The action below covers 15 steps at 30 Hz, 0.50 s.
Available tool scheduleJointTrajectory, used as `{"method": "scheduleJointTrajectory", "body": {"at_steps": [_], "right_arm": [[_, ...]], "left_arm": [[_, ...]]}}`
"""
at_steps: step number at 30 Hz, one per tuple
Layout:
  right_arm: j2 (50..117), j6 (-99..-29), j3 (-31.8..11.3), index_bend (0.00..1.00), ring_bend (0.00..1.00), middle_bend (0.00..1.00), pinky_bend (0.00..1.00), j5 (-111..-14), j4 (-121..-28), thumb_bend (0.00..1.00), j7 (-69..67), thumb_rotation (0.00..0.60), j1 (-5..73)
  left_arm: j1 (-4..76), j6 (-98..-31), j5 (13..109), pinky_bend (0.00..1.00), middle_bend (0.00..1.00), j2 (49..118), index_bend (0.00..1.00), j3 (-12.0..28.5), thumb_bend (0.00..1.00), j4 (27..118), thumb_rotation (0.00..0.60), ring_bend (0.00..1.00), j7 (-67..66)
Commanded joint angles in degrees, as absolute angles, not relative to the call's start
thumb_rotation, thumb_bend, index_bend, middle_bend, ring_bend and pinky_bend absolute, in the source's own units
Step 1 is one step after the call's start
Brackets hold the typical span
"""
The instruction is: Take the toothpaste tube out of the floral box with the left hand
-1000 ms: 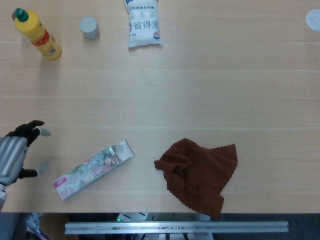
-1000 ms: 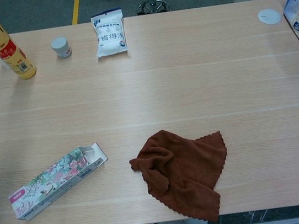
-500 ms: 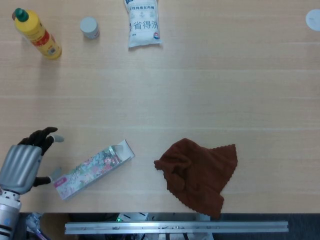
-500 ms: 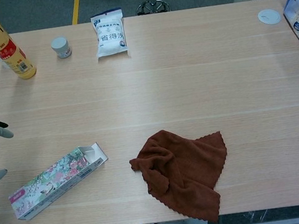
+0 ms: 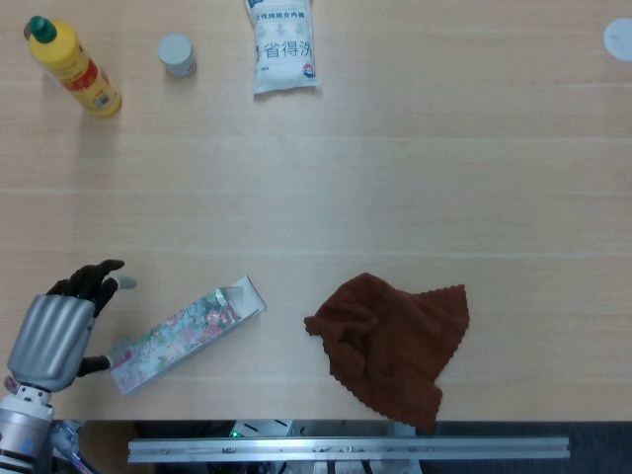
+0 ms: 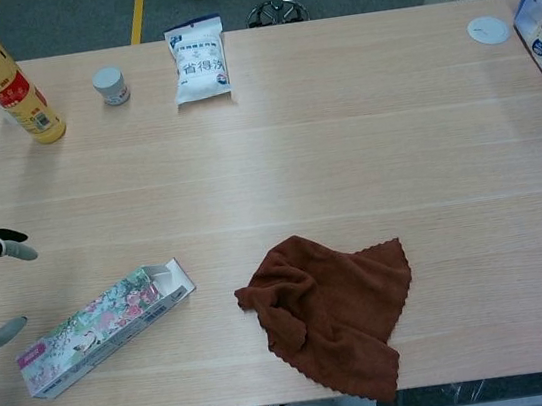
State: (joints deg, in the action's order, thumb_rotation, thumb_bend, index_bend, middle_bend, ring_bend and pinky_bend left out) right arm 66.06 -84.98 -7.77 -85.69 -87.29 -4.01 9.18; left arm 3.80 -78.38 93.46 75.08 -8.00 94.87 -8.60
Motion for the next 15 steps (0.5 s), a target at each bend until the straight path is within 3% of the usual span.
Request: {"method": "scheduleJointTrajectory", "body": {"at_steps": [1,15], "right_arm": [[66.08,-85.00,-7.77,0.29,0.21,0.32,0.33,-85.68,-87.31,0.05,-4.00,0.600,9.20],[66.01,-85.44,-7.37,0.29,0.21,0.32,0.33,-86.44,-87.36,0.05,-4.30,0.600,9.18]], "left_arm": [[3.91,-78.20,93.43,0.35,0.19,74.97,0.27,-8.02,0.24,95.04,0.598,0.19,-8.83],[4.08,-77.27,93.33,0.35,0.19,74.34,0.27,-8.64,0.24,96.86,0.599,0.19,-10.84]]}}
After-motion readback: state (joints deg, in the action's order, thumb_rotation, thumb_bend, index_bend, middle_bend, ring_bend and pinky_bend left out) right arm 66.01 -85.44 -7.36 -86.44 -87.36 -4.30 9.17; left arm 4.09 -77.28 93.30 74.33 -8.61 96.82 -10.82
